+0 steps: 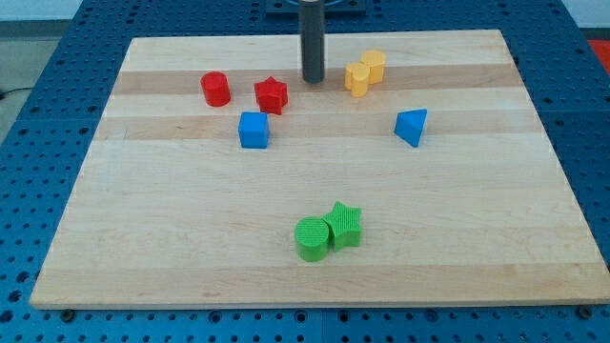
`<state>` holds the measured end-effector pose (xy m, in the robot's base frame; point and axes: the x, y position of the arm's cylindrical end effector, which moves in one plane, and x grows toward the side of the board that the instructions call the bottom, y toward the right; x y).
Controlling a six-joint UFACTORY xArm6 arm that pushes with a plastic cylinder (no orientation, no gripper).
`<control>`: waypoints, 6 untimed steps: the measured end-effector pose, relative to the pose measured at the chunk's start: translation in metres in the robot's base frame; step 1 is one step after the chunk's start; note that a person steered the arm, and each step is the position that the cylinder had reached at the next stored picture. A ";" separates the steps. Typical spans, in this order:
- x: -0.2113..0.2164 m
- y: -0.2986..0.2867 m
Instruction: Push both red blocks towards top left side of the board
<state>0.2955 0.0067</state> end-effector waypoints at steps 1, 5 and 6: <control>0.018 0.007; 0.017 -0.193; 0.010 -0.219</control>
